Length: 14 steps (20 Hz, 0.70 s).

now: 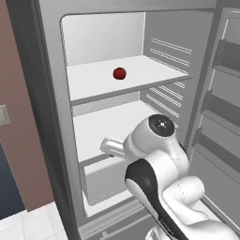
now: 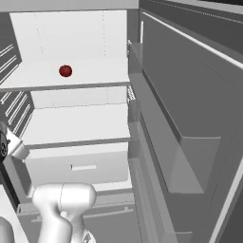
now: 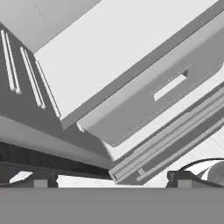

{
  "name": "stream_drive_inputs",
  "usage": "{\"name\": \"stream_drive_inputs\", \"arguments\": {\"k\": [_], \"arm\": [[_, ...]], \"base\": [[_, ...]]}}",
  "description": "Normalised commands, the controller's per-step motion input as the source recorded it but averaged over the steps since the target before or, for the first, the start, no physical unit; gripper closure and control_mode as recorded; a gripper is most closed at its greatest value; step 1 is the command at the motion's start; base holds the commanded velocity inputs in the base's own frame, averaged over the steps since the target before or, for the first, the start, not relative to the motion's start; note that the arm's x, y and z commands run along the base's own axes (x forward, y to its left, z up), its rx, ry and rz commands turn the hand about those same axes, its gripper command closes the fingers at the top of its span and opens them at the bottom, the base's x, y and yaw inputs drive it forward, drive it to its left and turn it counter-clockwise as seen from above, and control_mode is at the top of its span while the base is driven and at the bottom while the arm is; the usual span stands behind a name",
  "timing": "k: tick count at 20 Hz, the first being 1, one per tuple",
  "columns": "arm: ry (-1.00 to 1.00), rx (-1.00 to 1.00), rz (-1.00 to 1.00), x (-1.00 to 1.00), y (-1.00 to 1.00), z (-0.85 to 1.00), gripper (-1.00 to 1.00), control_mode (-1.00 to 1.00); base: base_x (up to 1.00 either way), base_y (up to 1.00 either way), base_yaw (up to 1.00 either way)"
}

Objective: Place one tomato and one fish in each tupperware on the nearby counter, to pack two identical lunches.

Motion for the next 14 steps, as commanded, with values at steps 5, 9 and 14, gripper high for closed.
{"name": "stream_drive_inputs", "arguments": {"k": [5, 9, 14], "arm": [[-0.32, -0.31, 0.33, 0.23, -0.52, 1.0, -1.0, -1.0], [-0.4, -0.3, 0.39, 0.21, -0.51, 1.0, -1.0, -1.0], [-0.25, -0.25, 0.32, 0.43, -0.62, 0.94, -1.0, -1.0]], "base": [[0.0, 0.0, 0.0], [0.0, 0.0, 0.0], [0.0, 0.0, 0.0]]}}
